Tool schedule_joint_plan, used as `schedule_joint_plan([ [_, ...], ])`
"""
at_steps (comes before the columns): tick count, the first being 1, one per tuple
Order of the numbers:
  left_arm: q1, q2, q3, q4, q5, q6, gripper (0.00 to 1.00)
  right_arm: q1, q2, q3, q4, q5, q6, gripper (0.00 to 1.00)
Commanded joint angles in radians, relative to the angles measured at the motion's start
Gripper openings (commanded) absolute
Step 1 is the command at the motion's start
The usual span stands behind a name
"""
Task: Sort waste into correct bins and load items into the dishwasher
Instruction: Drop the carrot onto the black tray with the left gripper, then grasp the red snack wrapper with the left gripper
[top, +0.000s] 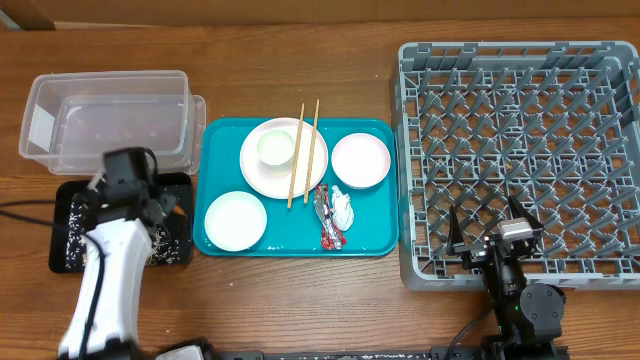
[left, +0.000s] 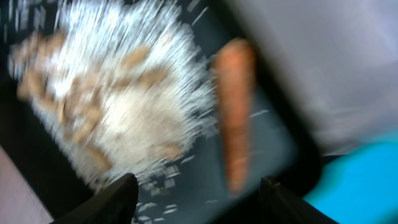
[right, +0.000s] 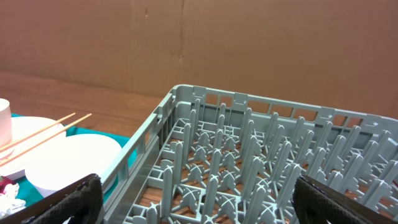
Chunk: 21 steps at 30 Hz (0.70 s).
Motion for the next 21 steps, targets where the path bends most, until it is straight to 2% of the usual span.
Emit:
schedule_joint_plan([
  [1,0.002,-0.118,0.136,-0.111,0.415,0.318,0.65,0.0,-0.008,-0.01,0.009,-0.002,-0.003,1.0],
  [2,-0.007,-0.143,0.149,-0.152,0.613,0.425,0.64,0.0,-0.007,-0.01,0.009,-0.002,-0.003,1.0],
  [3,-0.025,-0.159,0.151,-0.196,0.708,0.46,0.61,0.0,-0.008,-0.01,0.009,-0.002,-0.003,1.0],
  [4,-0.043,-0.163,0.151,-0.235,0.707,0.46,0.56,0.0,-0.008,-0.01,0.009,-0.002,-0.002,1.0],
  [5,-0.059,-0.163,0.151,-0.27,0.694,0.46,0.43,0.0,-0.007,-0.01,0.009,-0.002,-0.002,1.0],
  [7,-0.095,-0.158,0.151,-0.317,0.654,0.461,0.3,0.0,-0.008,-0.01,0.009,-0.002,-0.002,1.0],
  [9,-0.124,-0.156,0.151,-0.327,0.657,0.46,0.07,0.0,-0.008,-0.01,0.009,-0.002,-0.003,1.0],
  [10,-0.139,-0.156,0.151,-0.328,0.658,0.46,0.04,0.0,-0.008,-0.01,0.009,-0.002,-0.003,1.0],
  [13,-0.189,-0.156,0.151,-0.352,0.681,0.46,0.04,0.0,-0.007,-0.01,0.009,-0.002,-0.003,1.0],
  [15,-0.273,-0.156,0.151,-0.382,0.687,0.459,0.04,0.0,-0.008,-0.01,0.009,-0.002,-0.002,1.0],
  [17,-0.335,-0.156,0.151,-0.385,0.687,0.454,0.11,0.0,-0.007,-0.01,0.009,-0.002,-0.002,1.0],
  [19,-0.425,-0.156,0.15,-0.367,0.681,0.39,0.45,0.0,-0.007,-0.01,0.009,-0.002,-0.002,1.0],
  [20,-0.458,-0.156,0.15,-0.351,0.68,0.363,0.55,0.0,-0.008,-0.01,0.009,-0.002,-0.003,1.0],
  [21,-0.499,-0.156,0.15,-0.316,0.68,0.327,0.59,0.0,-0.007,-0.01,0.009,-0.002,-0.003,1.0],
])
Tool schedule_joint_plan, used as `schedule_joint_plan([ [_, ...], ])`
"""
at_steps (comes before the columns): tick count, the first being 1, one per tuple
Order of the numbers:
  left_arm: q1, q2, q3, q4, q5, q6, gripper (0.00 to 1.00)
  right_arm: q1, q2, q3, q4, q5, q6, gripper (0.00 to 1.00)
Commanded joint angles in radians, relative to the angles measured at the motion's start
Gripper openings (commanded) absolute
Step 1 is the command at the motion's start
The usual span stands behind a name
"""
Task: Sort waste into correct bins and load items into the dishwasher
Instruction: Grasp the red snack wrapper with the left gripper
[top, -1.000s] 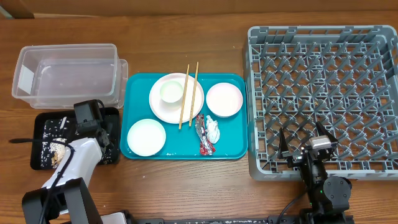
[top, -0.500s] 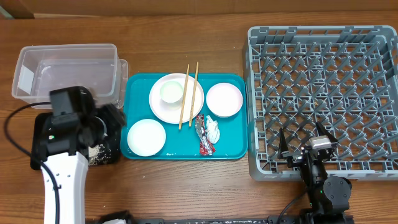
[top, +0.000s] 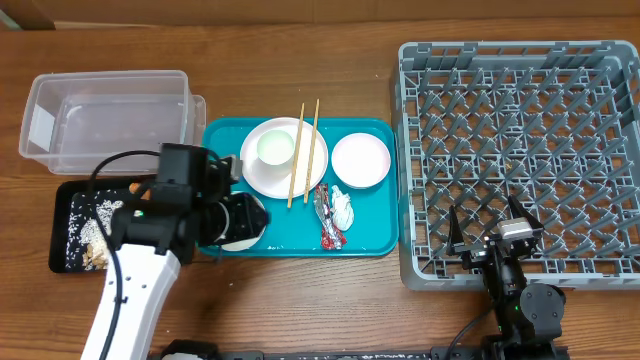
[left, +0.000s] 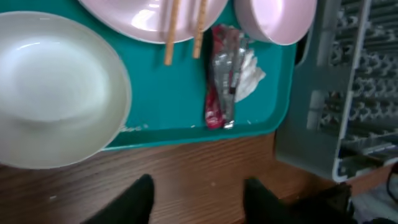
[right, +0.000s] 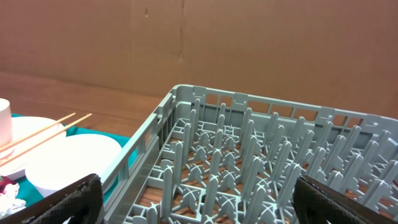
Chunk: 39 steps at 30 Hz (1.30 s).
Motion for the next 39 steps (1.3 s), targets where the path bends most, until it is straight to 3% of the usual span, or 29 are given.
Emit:
schedule_joint_plan([
  [1,-0.116,0.002,0.006,0.067,0.011,-0.094,0.6,0.0,-0.007,-0.01,0.008,-0.002,-0.002,1.0],
  [5,-0.225,0.004,0.006,0.159,-0.106,-0.154,0.61,0.0,-0.007,-0.01,0.008,-0.002,-0.002,1.0],
  [7,-0.269,0.014,0.006,0.19,-0.166,-0.188,0.54,0.0,-0.007,-0.01,0.008,-0.002,-0.002,1.0],
  [13,-0.345,0.08,0.006,0.322,-0.223,-0.214,0.5,0.0,-0.007,-0.01,0.008,-0.002,-0.002,1.0],
  [18,-0.436,0.243,0.006,0.372,-0.39,-0.352,0.56,0.0,-0.007,-0.01,0.008,-0.002,-0.002,1.0],
  [31,-0.502,0.517,0.006,0.429,-0.403,-0.437,0.59,0.0,-0.007,-0.01,0.008,-0.002,-0.002,1.0],
  [37,-0.502,0.525,0.006,0.432,-0.41,-0.437,0.54,0.0,-0.007,-0.01,0.008,-0.002,-0.002,1.0],
  [39,-0.502,0.525,0.003,0.431,-0.431,-0.436,0.47,0.0,-0.007,-0.01,0.008,-0.002,-0.002,1.0],
])
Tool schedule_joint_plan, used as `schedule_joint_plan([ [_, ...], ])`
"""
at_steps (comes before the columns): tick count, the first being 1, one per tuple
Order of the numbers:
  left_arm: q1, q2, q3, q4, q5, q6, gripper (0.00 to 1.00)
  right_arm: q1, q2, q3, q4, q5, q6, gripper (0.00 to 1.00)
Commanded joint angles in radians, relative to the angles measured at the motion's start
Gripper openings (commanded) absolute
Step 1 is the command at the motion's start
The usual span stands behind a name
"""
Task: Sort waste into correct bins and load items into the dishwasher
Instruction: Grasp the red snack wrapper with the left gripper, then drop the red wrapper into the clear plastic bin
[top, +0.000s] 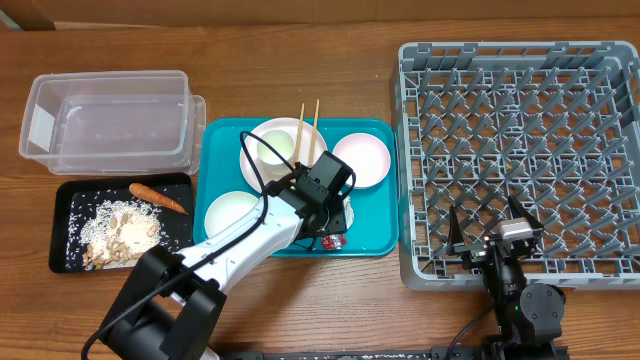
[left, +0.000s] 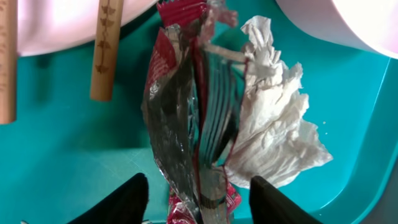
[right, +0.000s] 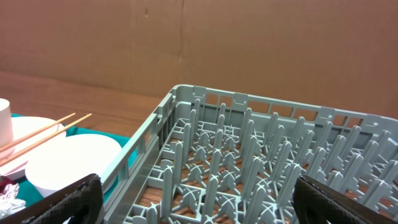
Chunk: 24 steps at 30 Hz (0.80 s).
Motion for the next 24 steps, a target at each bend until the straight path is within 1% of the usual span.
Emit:
schedule_joint_plan([
  [1,-0.004,0.005,0.002,0.002,-0.047,-0.014,0.43,0.0,-0.007,-0.01,0.008,-0.002,-0.002,1.0],
  [3,-0.004,0.005,0.0,0.002,-0.048,-0.014,0.3,0.0,-0.007,-0.01,0.008,-0.002,-0.003,1.0],
  [5,-0.004,0.005,0.0,0.003,-0.044,-0.014,0.1,0.0,-0.007,-0.01,0.008,-0.002,-0.002,1.0],
  [6,-0.004,0.005,0.0,0.003,-0.044,-0.014,0.04,0.0,-0.007,-0.01,0.008,-0.002,-0.002,1.0],
  [13,-0.003,-0.008,0.018,-0.01,-0.025,-0.013,0.04,0.0,-0.007,-0.01,0.008,-0.002,-0.003,1.0],
  [17,-0.002,-0.059,0.072,-0.067,-0.012,0.005,0.04,0.0,-0.007,-0.01,0.008,-0.002,-0.003,1.0],
  [20,0.009,-0.123,0.132,-0.131,-0.077,0.04,0.04,0.0,-0.007,-0.01,0.008,-0.002,-0.003,1.0],
  [24,0.088,-0.212,0.213,-0.221,-0.187,0.054,0.04,0.0,-0.007,-0.01,0.008,-0.002,-0.002,1.0],
])
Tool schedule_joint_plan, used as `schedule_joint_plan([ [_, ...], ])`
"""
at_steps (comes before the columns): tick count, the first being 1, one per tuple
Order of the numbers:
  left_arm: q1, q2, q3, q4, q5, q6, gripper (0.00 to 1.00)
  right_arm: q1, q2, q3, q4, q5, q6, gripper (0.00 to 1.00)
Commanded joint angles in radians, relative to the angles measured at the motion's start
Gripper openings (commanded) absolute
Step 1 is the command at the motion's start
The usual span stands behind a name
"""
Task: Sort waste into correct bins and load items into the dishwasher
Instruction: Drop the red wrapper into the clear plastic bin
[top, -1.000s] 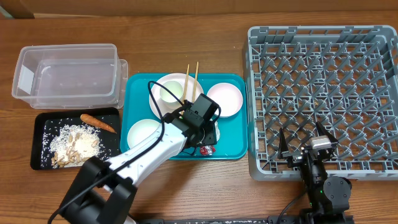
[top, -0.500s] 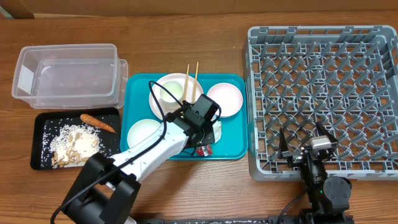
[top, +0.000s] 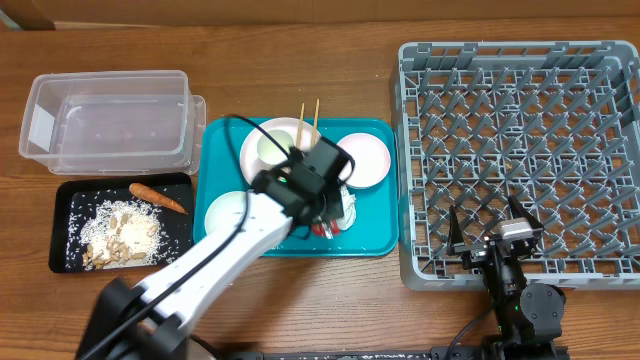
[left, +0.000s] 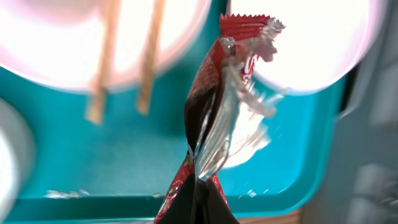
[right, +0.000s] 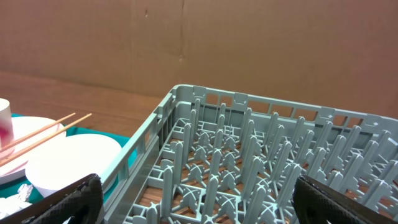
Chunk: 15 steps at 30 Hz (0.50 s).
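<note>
My left gripper (left: 202, 202) is shut on a red and silver wrapper (left: 221, 106), which hangs above the teal tray (left: 74, 162). From overhead the left gripper (top: 322, 210) sits over the tray's middle, with a bit of the wrapper (top: 318, 229) showing below it. A crumpled white tissue (top: 348, 210) lies on the tray beside it. Wooden chopsticks (top: 303, 112) rest across a large plate holding a cup (top: 275, 148). My right gripper (right: 196, 202) is open and holds nothing, resting at the front of the grey dish rack (top: 520, 150).
Two small plates (top: 368, 160) (top: 222, 212) also sit on the tray. A clear plastic bin (top: 110, 120) stands at the back left. In front of it is a black tray (top: 65, 200) holding rice, scraps and a carrot (top: 155, 197).
My left gripper was open just above the wrapper as it lay on the tray. Now it is shut on the wrapper and holds it off the tray. The tissue stayed down.
My left gripper was open over the food in the black tray. Then it was over the teal tray's front edge near the small plate. Then it hung open right above the wrapper and tissue. Now it holds the wrapper up. The right arm never moved.
</note>
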Motion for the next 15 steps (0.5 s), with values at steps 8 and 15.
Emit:
schedule_joint_plan([
  [8,0.467,-0.182,0.129,-0.043,-0.154,0.097,0.04,0.0,-0.007,-0.01,0.009,-0.002,-0.003,1.0],
  [15,0.749,-0.064,0.127,0.082,-0.142,0.097,0.04,0.0,-0.007,-0.01,0.009,-0.002,-0.003,1.0],
])
